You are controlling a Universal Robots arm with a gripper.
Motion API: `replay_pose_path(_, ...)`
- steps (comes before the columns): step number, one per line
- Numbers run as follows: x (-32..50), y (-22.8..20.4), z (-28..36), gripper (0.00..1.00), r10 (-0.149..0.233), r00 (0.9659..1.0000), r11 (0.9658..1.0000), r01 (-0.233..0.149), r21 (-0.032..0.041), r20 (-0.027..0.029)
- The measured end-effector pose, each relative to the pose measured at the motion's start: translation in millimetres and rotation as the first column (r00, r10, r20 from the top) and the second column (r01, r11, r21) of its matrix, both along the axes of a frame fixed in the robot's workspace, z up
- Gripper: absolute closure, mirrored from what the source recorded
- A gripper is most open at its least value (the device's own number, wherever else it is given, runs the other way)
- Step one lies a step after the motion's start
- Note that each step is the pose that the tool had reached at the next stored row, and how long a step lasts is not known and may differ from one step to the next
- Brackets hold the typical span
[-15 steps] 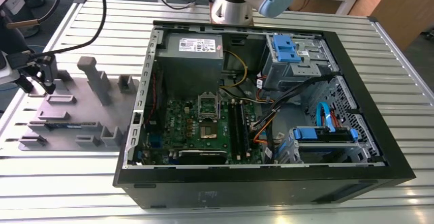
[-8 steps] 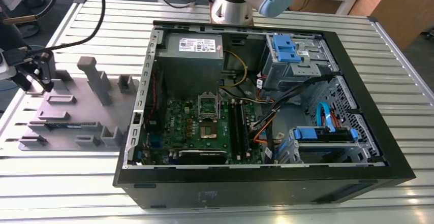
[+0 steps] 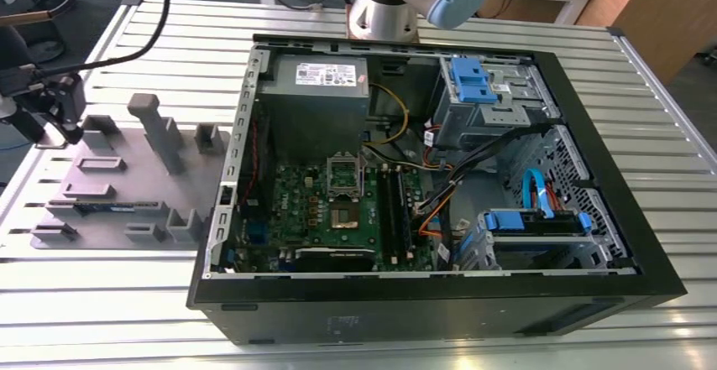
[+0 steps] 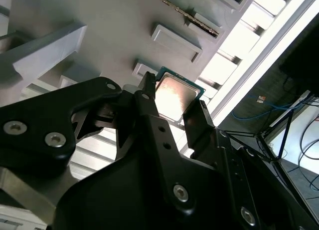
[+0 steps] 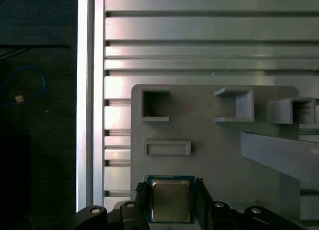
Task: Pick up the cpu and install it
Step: 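Pick up the cpu and move it towards the insertion slot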
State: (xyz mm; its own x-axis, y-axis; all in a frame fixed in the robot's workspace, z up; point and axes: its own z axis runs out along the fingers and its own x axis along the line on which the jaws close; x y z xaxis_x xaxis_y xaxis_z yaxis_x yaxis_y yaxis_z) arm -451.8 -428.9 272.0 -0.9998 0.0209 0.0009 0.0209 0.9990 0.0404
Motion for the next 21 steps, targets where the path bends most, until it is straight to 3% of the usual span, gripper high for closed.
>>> replay_pose_path(3,0.0,0.0,3.5,0.53,0.000,1.0000,1.0000,0.000,-0.0001,-0.0001)
replay_pose_path(21,0.0,0.0,8.2,0.53,0.000,1.0000,1.0000,0.000,0.0000,0.0000)
